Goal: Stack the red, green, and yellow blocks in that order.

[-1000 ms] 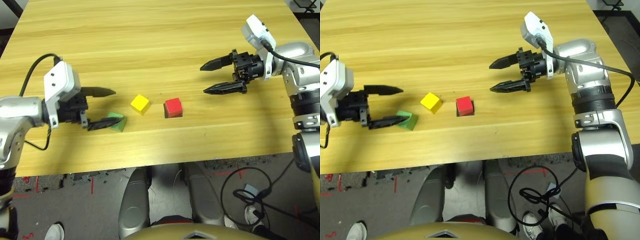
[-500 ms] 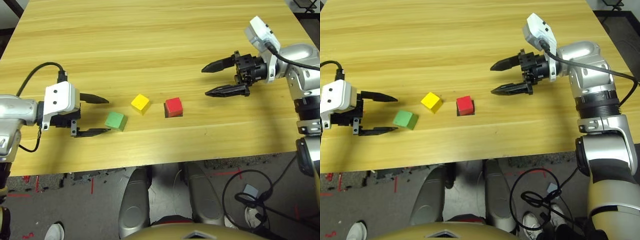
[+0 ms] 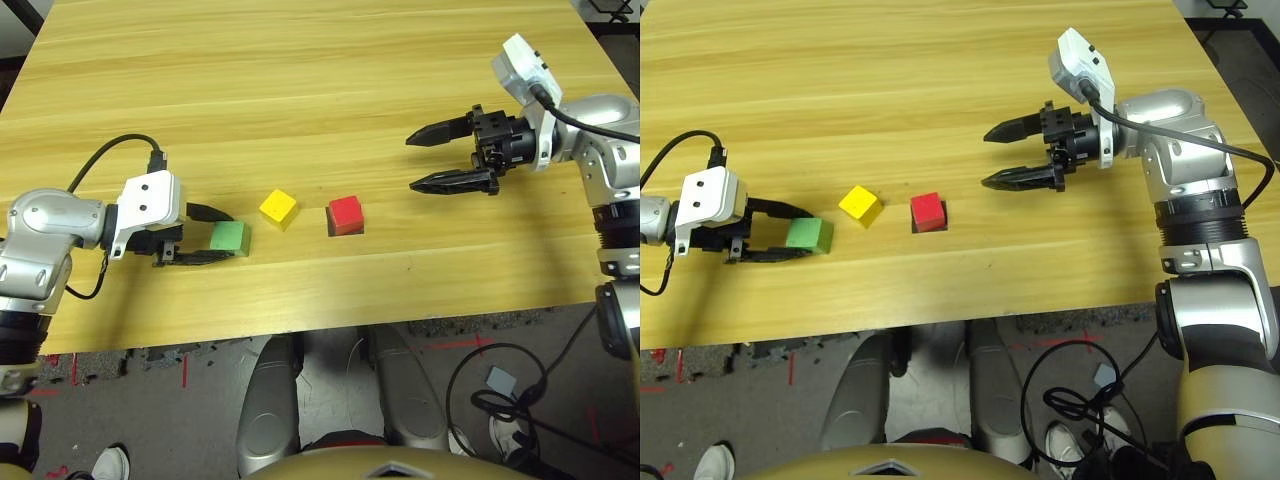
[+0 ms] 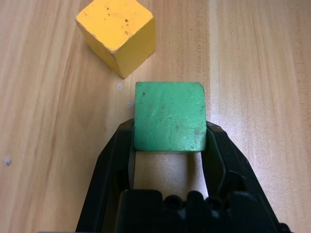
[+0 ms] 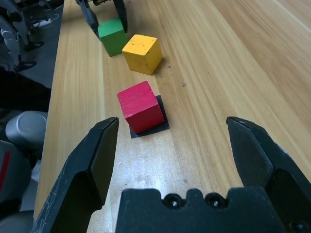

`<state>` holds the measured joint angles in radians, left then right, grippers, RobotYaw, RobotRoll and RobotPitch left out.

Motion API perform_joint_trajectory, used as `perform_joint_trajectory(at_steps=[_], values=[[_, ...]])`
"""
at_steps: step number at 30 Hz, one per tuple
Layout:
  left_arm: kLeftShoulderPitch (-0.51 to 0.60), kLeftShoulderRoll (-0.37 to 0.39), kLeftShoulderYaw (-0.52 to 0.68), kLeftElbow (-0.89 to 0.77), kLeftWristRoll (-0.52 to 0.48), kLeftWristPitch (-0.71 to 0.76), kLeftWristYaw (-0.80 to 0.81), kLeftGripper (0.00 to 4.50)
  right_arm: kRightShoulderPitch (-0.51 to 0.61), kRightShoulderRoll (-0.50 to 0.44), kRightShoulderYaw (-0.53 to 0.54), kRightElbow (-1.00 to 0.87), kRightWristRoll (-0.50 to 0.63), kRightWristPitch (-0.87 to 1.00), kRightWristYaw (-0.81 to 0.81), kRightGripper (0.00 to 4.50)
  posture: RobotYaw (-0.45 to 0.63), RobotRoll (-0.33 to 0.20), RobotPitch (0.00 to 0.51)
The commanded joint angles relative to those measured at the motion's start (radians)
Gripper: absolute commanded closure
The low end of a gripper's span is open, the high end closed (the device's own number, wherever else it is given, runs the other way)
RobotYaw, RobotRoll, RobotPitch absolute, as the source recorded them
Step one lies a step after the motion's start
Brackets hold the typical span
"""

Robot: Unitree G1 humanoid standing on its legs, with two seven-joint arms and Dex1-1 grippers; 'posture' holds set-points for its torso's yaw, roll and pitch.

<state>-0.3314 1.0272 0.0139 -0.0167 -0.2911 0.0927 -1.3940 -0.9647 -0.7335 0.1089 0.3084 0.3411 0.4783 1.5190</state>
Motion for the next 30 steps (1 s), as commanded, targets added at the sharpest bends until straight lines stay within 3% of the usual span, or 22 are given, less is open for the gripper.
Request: perform_joint_trajectory(at_steps=[1,5,10,14,17,24,30], values=[[0.046,0.026,0.002,-0.053,-0.019,0.066,-0.01,2.46,0.006,-0.011,-0.013,0.0,0.003,-0.011,-0.005,0.0,0.2,-0.042,0.307],[0.003,0.068,0.045,-0.167,-0.111,0.239,0.003,2.46,0.002,-0.009,-0.013,0.024,-0.003,-0.027,-0.01,0.0,0.22,-0.037,0.302],[-0.224,0.092,0.034,-0.216,-0.176,0.46,0.056,2.46,-0.001,-0.014,-0.012,0.05,-0.01,-0.045,-0.009,0.0,0.23,-0.025,0.294],[-0.373,0.056,-0.014,-0.294,-0.245,0.635,0.107,2.46,0.008,-0.01,-0.012,0.052,-0.01,-0.053,-0.013,0.0,0.22,-0.015,0.29],[-0.449,-0.01,-0.051,-0.337,-0.283,0.737,0.164,2.46,0.017,-0.008,-0.013,0.042,-0.008,-0.05,-0.019,0.0,0.21,-0.013,0.287],[-0.533,-0.115,-0.184,-0.35,-0.238,0.812,0.247,2.46,0.043,-0.011,-0.02,0.004,0.002,-0.032,-0.037,0.0,0.18,-0.013,0.285],[-0.591,-0.149,-0.275,-0.36,-0.224,0.909,0.285,2.46,0.08,-0.03,-0.037,-0.046,0.015,-0.003,-0.056,0.0,0.15,-0.014,0.293]])
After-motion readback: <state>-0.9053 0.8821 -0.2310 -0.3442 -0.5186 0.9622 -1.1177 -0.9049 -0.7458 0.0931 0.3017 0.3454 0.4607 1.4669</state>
